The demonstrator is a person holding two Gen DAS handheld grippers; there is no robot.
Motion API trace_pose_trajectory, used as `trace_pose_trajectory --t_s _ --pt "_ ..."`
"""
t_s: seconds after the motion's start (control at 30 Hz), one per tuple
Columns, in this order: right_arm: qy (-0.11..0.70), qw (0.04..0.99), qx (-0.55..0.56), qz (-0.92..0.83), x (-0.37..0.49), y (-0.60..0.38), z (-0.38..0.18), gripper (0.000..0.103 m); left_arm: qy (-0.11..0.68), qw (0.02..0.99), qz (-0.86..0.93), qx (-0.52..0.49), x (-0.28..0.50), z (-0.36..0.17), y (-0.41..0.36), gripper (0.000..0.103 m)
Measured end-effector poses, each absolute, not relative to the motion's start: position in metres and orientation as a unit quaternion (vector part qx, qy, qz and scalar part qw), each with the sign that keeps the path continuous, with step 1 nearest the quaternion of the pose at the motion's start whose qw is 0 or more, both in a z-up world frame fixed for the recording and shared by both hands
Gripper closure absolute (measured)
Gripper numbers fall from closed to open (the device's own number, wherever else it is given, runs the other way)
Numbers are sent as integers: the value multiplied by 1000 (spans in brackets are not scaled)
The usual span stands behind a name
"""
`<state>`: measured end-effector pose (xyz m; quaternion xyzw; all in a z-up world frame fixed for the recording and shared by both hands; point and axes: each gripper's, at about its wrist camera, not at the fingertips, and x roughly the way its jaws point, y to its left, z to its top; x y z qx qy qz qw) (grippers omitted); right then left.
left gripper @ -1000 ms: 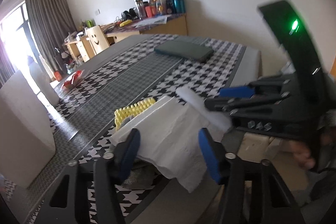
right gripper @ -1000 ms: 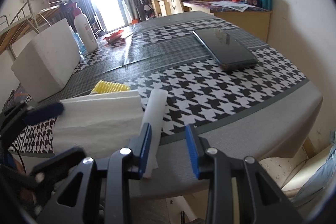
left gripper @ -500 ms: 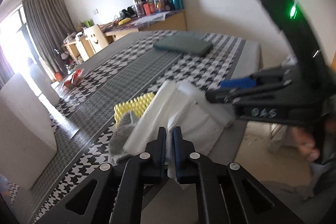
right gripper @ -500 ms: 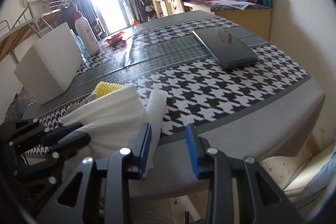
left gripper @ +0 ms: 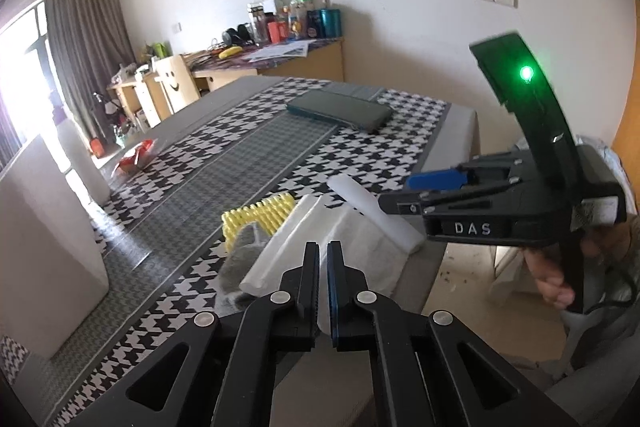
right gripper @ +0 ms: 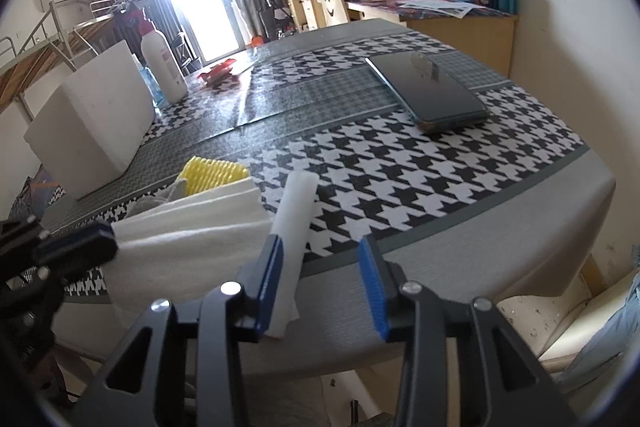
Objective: Organize soft objects
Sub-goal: 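Close the left tool on the paper towel while the right tool grips the white foam stick, then lift the paper towel with the left tool while the right tool lifts the foam stick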
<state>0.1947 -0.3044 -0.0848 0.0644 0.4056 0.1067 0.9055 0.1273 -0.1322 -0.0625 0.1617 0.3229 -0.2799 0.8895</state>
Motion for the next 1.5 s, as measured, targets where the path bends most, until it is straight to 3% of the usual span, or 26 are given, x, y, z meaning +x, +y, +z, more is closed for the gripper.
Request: trace_pose_trajectory --t_s 0.1,0.2,0.27,0.43,0.5,0.53,0.6,0.63,1.5 --pt "404 906 68 106 192 -306 -83 54 327 887 -274 176 129 -67 -137 94" --pt "401 907 70 107 190 -307 -82 52 334 885 -269 184 132 -73 -139 80" --pt "399 908 70 109 189 -307 -81 52 334 884 -266 189 133 -76 -140 63" --pt "398 908 70 110 189 -306 -81 51 343 879 -266 199 136 -84 -146 61" --pt "398 908 71 110 188 -307 -81 51 352 876 -257 205 139 -90 -147 70" --pt "398 908 73 110 189 -307 -81 51 356 876 -252 206 141 -91 -147 85" --pt "399 908 73 109 188 -308 -81 51 360 876 -246 204 143 -93 -146 91" --pt "399 908 73 109 188 -308 -81 51 359 877 -248 202 143 -91 -144 98" --pt "420 894 68 139 202 -270 -84 51 285 929 -228 52 125 -26 -66 101"
